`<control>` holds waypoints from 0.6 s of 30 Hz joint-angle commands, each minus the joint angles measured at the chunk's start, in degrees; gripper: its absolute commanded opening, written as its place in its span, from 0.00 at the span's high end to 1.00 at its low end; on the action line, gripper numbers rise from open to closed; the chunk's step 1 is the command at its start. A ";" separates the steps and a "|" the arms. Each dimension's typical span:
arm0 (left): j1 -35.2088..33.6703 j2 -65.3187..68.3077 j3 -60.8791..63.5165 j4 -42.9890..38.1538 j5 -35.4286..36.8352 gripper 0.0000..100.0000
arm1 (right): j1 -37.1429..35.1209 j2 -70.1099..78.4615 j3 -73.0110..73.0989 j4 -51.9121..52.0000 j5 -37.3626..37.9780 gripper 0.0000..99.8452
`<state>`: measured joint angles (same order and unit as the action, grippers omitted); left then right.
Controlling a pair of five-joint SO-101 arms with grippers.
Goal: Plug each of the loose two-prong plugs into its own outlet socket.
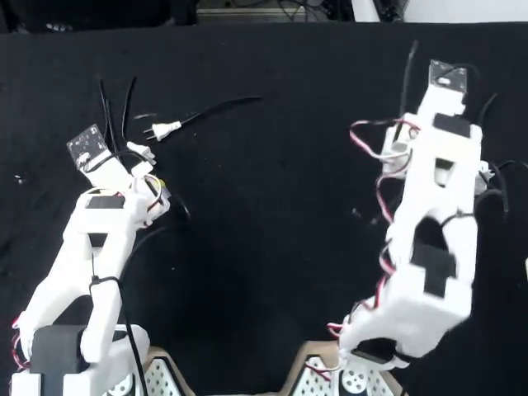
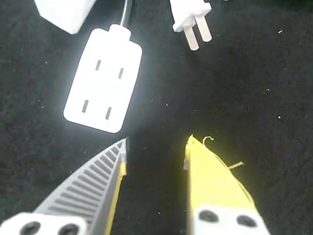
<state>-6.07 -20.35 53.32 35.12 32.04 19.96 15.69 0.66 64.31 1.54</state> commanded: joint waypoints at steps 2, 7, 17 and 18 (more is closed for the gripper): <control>-0.31 -1.49 -0.75 -0.35 0.44 0.80 | 1.93 7.96 -14.99 5.54 -0.53 0.99; -0.40 -1.49 -0.75 -0.35 0.44 0.80 | 3.52 17.19 -30.11 11.43 -0.53 0.99; -0.57 -1.67 -0.75 -0.35 0.44 0.80 | 5.10 32.75 -57.19 21.01 -0.09 0.99; -0.57 -1.67 -0.75 -0.35 0.44 0.80 | 5.01 34.07 -59.65 21.89 0.09 0.99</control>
<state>-6.07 -20.35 53.32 35.12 32.04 24.53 49.10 -49.27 83.74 1.54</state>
